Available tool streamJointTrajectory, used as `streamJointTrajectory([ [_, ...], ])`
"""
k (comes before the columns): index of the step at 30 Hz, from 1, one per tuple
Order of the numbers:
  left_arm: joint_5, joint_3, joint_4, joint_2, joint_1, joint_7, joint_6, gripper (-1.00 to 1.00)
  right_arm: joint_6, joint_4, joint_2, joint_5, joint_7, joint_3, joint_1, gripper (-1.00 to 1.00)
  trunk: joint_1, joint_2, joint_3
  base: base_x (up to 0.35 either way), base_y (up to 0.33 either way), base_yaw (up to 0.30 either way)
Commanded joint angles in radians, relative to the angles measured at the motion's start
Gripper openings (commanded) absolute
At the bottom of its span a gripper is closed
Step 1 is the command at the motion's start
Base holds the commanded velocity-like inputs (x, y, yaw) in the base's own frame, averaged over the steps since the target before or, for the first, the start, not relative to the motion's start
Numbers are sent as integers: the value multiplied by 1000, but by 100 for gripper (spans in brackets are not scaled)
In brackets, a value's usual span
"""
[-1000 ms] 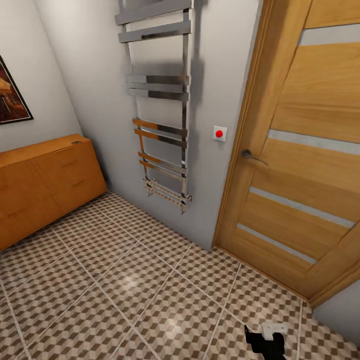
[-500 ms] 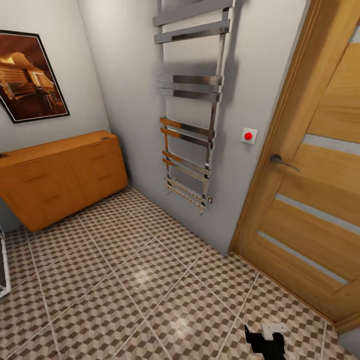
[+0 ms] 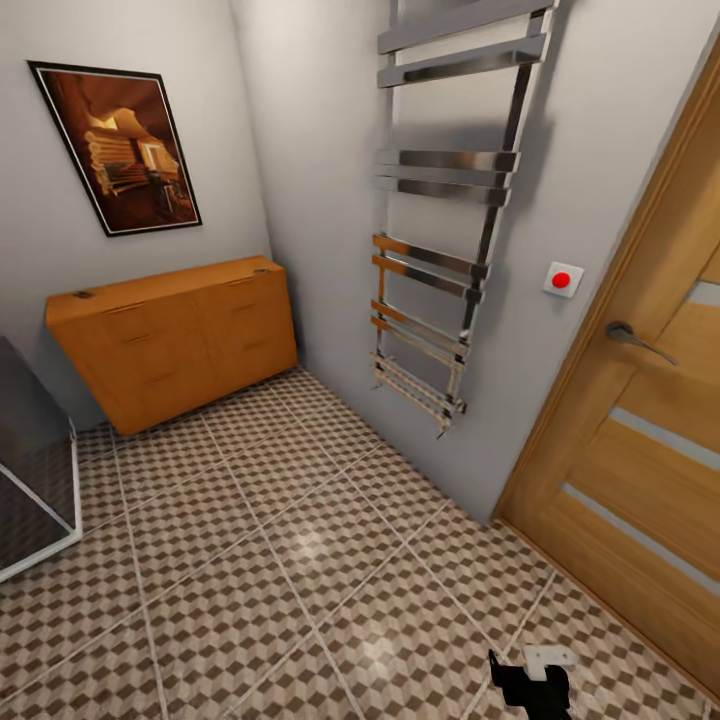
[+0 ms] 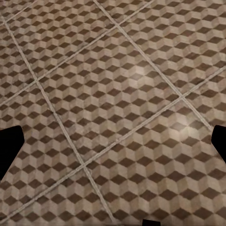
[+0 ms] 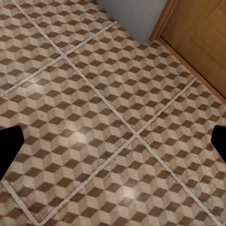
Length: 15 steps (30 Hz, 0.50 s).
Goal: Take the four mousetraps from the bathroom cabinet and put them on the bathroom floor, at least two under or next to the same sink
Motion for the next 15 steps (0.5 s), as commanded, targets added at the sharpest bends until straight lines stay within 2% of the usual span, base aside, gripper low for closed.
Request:
streamJointTrajectory([
  [1, 6, -9, 4, -1, -2, 2, -5, 100, -3, 0, 0, -9, -2, 9, 0, 100, 1, -2, -2, 0, 0, 289],
  [15, 6, -9, 4, -1, -2, 2, -5, 100, -3, 0, 0, -9, -2, 9, 0, 100, 1, -2, -2, 0, 0, 289],
])
